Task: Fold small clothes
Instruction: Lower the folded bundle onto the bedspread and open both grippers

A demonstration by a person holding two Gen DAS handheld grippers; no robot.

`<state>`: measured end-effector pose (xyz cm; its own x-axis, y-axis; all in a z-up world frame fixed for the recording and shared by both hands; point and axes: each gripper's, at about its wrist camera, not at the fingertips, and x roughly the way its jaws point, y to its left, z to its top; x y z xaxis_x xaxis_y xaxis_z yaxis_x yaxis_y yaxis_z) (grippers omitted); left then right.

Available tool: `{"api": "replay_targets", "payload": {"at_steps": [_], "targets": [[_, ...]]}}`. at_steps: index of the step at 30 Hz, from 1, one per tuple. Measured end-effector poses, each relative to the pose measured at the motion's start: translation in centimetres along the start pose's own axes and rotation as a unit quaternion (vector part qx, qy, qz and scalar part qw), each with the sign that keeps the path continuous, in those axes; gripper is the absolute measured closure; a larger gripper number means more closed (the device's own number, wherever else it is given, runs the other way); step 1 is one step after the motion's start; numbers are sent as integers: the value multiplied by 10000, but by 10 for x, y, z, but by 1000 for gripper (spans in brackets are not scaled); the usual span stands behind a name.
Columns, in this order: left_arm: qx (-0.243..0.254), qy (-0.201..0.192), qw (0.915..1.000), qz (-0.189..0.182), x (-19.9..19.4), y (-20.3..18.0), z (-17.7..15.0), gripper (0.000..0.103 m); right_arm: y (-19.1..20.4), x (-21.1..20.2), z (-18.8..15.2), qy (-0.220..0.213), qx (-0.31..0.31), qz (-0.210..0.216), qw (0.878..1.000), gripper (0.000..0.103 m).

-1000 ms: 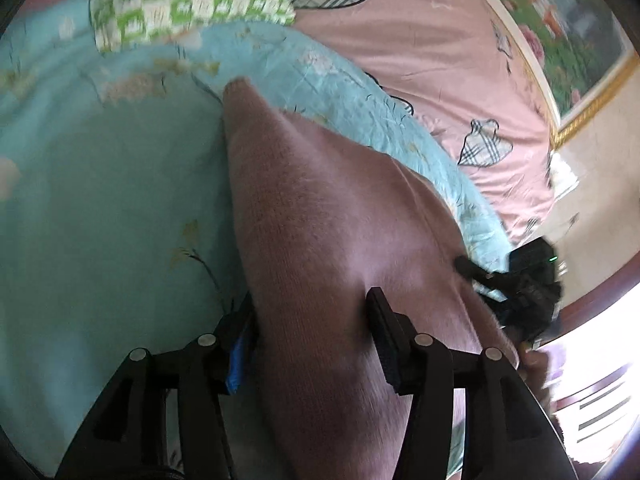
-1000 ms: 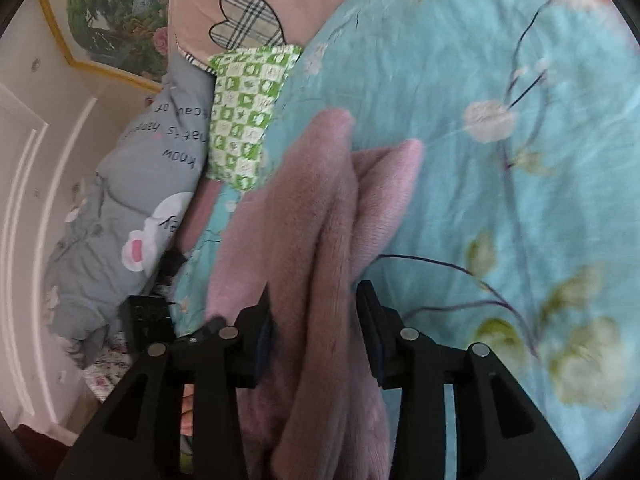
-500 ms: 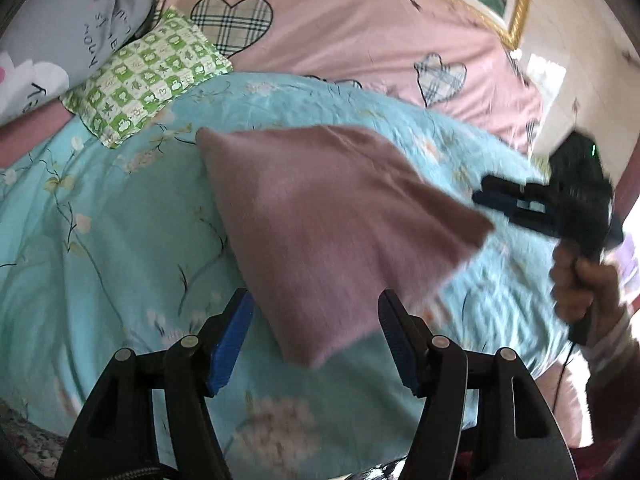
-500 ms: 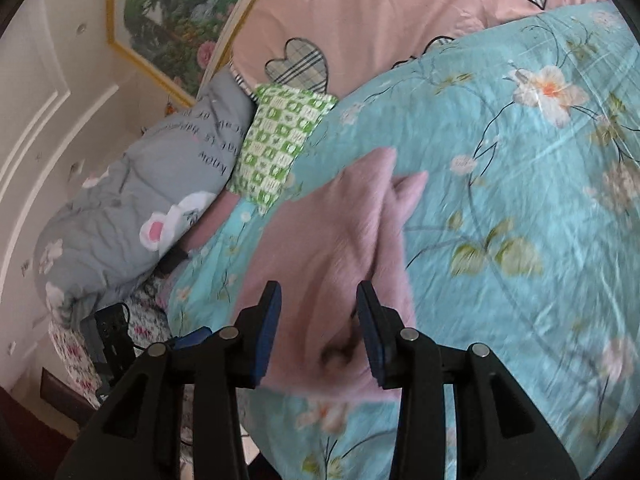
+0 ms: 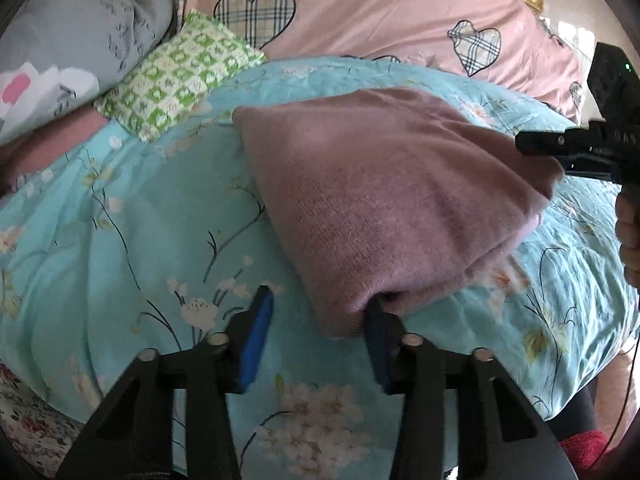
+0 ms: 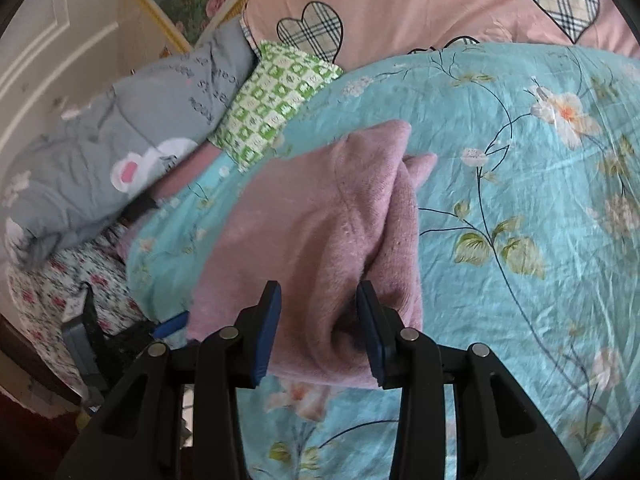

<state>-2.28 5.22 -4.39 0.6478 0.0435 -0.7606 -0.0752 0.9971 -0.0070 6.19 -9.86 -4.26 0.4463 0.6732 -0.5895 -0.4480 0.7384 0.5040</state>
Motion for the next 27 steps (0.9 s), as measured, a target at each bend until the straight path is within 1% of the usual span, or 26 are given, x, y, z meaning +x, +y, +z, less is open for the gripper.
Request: {"api": "replay_targets", "payload": {"at_steps": [1, 3, 5, 6, 8, 9, 11, 12, 13, 14, 15, 16, 18, 19, 21, 22, 24, 27], "targets": [[-4, 4, 10000, -56, -1, -1, -1, 73, 0, 6, 0, 89, -55, -94, 9999, 63], [129, -30, 9999, -33, -3, -8, -4, 74, -4, 16, -1, 246, -87, -295, 9992, 63], [388, -84, 9992, 92, -4, -17, -7, 77, -12, 24, -4, 378, 27, -311, 9988, 73], [420, -94, 9990, 118, -4, -18, -7, 78, -16, 27, -4, 409, 136, -223, 9988, 87], [340, -92, 9994, 59, -4, -13, -5, 84, -19, 22, -1, 305, 302, 48, 9991, 93], [283, -85, 9996, 8, -4, -11, -3, 86, -17, 17, 1, 226, 292, 97, 9993, 94], [278, -130, 9995, -56, -7, -9, -1, 89, -9, -10, 12, -206, 328, 424, 9984, 94], [314, -136, 9994, -46, -8, -9, 0, 90, -6, -19, 16, -346, 306, 511, 9976, 95], [372, -137, 9992, -30, -8, -11, 0, 91, -1, -32, 19, -518, 170, 514, 9972, 95], [405, -125, 9991, -28, -8, -13, 0, 92, 5, -40, 20, -592, -44, 417, 9974, 95], [421, -113, 9990, -28, -8, -14, -1, 92, 9, -41, 17, -587, -175, 309, 9976, 95], [444, -80, 9990, -23, -7, -16, -1, 92, 8, -38, 12, -494, -294, 110, 9983, 95], [481, -14, 9988, -17, -3, -17, -2, 92, -6, -23, -1, -251, -216, -176, 9993, 95], [492, 41, 9988, -53, 0, -18, -4, 92, -19, -12, -11, -116, -123, -352, 9992, 95], [510, 148, 9986, -72, 5, -17, -6, 94, -41, 4, -22, -4, 59, -526, 9986, 95], [505, 213, 9985, -88, 8, -18, -7, 94, -50, 10, -28, -15, 192, -555, 9983, 95], [474, 239, 9985, -133, 8, -16, -8, 93, -60, 16, -33, -134, 441, -442, 9980, 94], [453, 355, 9979, -305, 4, -11, -8, 92, -60, 15, -32, -240, 516, -443, 9974, 88]]}}
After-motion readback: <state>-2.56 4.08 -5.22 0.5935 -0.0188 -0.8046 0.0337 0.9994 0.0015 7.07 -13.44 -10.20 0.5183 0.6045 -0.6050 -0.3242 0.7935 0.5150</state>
